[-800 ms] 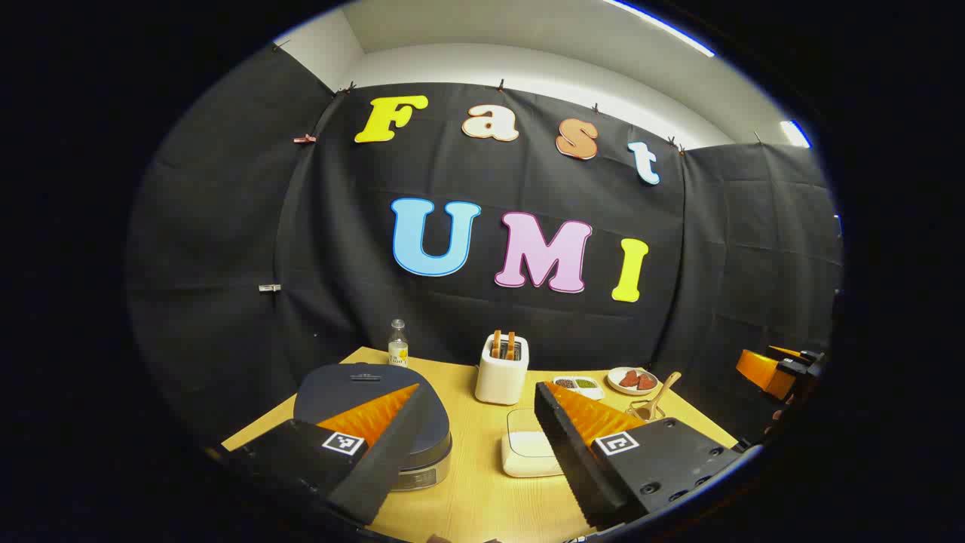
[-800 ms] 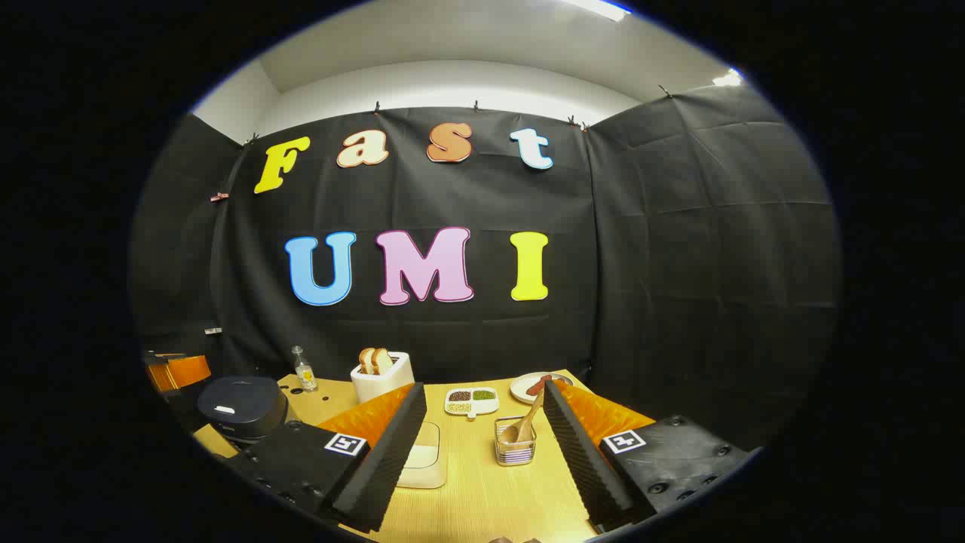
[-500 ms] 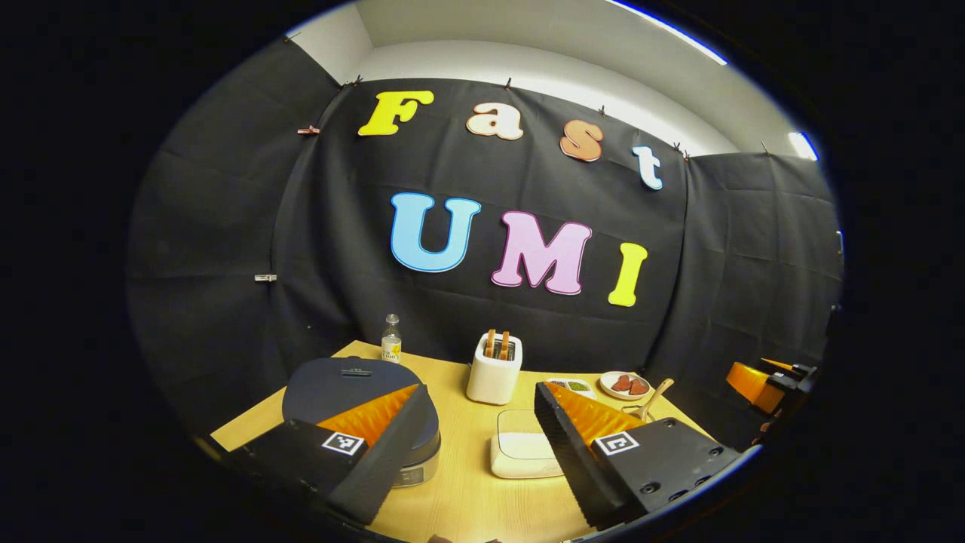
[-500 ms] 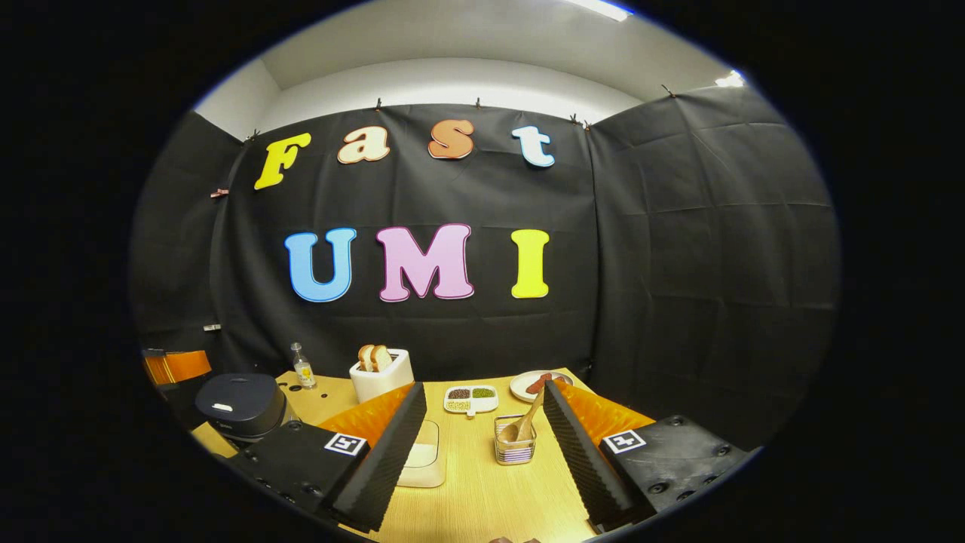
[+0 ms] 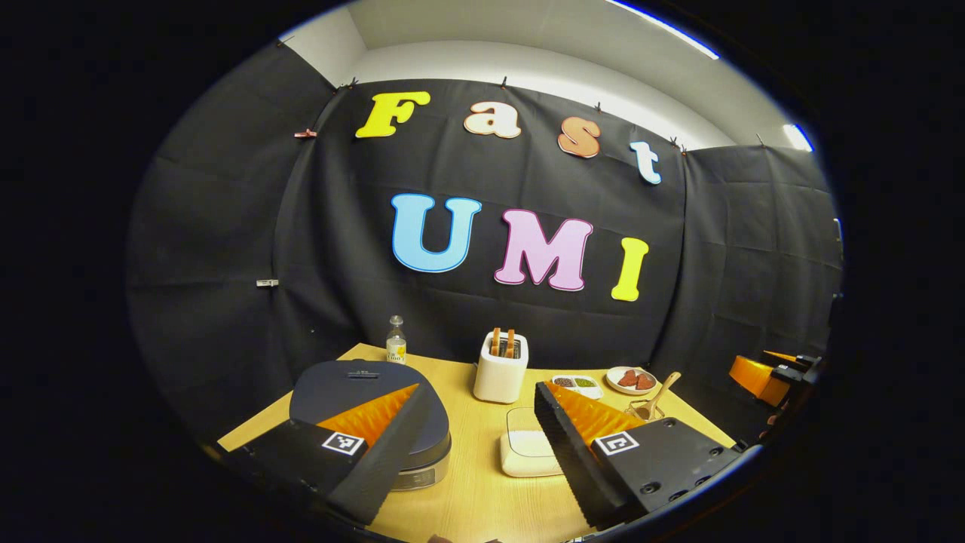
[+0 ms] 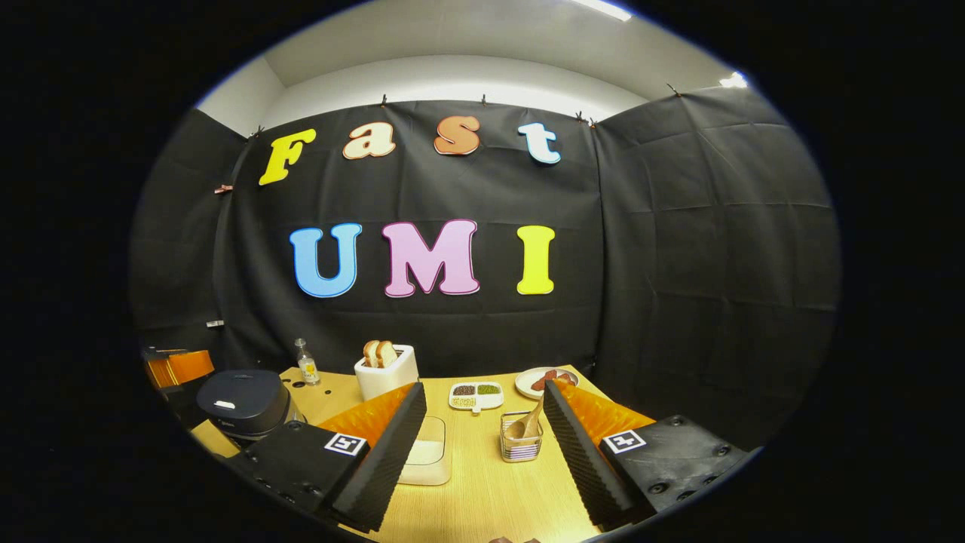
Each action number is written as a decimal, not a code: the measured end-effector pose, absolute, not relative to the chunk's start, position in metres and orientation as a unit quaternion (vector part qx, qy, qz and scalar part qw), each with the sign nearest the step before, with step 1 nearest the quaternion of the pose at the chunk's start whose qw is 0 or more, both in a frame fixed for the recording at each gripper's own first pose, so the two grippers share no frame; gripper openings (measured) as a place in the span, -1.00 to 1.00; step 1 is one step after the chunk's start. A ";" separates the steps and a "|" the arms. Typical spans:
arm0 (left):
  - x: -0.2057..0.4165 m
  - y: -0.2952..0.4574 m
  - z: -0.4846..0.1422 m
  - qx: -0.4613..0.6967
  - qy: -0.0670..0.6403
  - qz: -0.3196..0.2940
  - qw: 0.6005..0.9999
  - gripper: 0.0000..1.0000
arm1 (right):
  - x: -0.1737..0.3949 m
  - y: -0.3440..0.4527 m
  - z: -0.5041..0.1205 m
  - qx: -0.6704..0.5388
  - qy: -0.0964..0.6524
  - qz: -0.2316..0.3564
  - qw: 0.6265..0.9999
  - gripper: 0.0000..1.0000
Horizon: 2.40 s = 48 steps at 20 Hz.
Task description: Close the left gripper, press the button to open the rice cooker; take a wooden spoon from the chopstick holder with the right hand, scoop a spoonful of rice and pour it into the rice cooker, then put the wooden spoon back into the chopstick holder.
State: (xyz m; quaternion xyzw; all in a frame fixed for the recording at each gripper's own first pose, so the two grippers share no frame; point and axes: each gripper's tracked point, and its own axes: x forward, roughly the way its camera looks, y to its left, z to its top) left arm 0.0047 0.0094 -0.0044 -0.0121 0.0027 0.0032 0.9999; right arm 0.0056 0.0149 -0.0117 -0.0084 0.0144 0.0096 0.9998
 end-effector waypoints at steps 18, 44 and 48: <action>0.025 0.074 0.027 0.003 0.000 0.002 1.000 0.58 | 0.004 0.029 -0.015 -0.014 0.022 0.015 1.000 0.96; 0.083 0.134 -0.126 -0.075 0.215 0.015 0.974 -0.86 | -0.014 0.004 -0.046 -0.026 0.083 -0.015 0.996 0.96; 0.078 0.129 -0.133 -0.050 0.213 0.009 0.976 -0.86 | -0.014 0.008 -0.049 -0.015 0.087 -0.015 0.996 0.96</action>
